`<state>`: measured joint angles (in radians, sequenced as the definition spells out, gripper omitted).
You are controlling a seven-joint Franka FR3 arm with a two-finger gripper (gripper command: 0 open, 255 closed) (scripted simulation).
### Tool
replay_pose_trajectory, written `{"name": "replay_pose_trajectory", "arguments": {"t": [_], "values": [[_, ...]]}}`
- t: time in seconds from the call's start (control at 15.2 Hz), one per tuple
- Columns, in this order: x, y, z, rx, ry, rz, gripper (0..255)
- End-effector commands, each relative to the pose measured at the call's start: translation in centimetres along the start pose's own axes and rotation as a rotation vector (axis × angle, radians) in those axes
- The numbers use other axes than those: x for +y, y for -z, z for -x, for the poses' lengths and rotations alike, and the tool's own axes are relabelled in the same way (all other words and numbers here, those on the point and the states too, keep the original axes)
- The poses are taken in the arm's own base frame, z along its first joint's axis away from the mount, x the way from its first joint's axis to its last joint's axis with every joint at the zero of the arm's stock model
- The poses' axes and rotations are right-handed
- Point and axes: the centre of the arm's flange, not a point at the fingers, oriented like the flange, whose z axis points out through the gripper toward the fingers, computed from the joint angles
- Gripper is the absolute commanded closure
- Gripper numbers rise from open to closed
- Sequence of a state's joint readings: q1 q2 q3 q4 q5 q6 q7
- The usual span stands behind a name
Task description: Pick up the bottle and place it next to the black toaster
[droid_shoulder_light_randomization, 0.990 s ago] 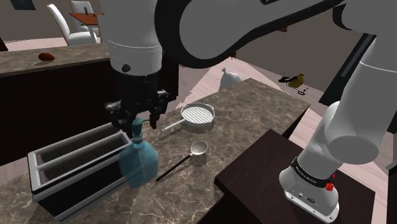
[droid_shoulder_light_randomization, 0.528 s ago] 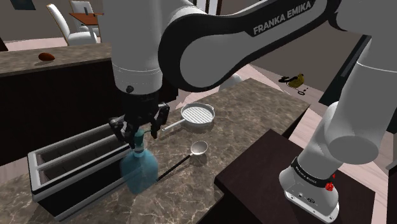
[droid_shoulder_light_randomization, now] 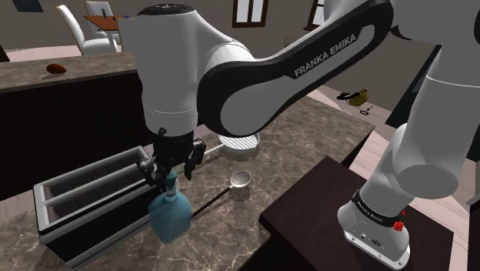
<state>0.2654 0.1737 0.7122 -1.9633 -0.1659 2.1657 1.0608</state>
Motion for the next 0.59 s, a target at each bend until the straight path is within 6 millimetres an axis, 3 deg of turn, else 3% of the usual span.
{"name": "replay_pose_trajectory", "arguments": {"t": [0.0,0.53], "values": [[0.0,-0.9,0.0,0.001,0.0,-0.001,255],[0.2,-5.1,0.3,0.001,0.0,-0.001,255]]}}
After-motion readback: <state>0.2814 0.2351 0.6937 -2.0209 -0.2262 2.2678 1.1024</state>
